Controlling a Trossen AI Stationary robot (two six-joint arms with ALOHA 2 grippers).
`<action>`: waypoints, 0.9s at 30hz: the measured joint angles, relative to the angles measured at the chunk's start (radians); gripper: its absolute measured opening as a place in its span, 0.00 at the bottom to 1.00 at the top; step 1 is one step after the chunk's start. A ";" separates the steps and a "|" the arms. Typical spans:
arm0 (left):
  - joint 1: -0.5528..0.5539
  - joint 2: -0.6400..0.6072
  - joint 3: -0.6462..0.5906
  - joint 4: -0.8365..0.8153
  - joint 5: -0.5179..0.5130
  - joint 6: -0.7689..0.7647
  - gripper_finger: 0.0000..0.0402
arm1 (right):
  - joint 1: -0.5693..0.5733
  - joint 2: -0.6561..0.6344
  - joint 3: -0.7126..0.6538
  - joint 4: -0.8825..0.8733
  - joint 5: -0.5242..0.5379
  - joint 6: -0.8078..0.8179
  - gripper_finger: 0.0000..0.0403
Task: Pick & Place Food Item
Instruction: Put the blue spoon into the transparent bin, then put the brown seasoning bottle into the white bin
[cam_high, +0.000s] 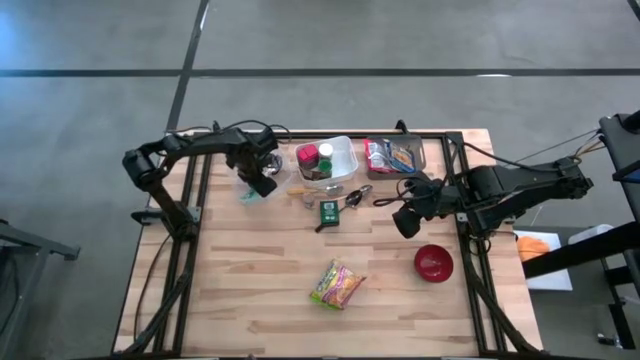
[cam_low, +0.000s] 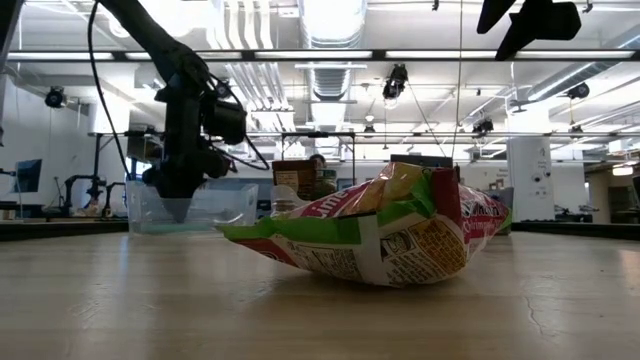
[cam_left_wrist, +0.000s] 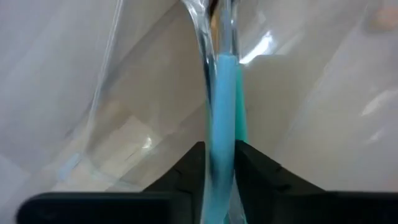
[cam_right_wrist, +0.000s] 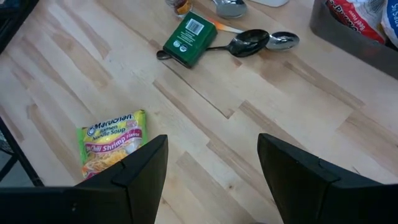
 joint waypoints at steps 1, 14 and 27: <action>0.000 0.004 -0.002 -0.006 -0.003 -0.001 0.23 | 0.000 0.000 0.000 0.000 0.000 0.000 0.61; 0.001 0.001 0.034 -0.079 -0.001 -0.027 0.48 | 0.000 0.000 -0.002 0.000 -0.001 0.001 0.61; -0.036 -0.054 0.214 -0.201 0.052 -0.029 0.70 | 0.000 0.000 -0.002 0.009 0.017 0.001 0.61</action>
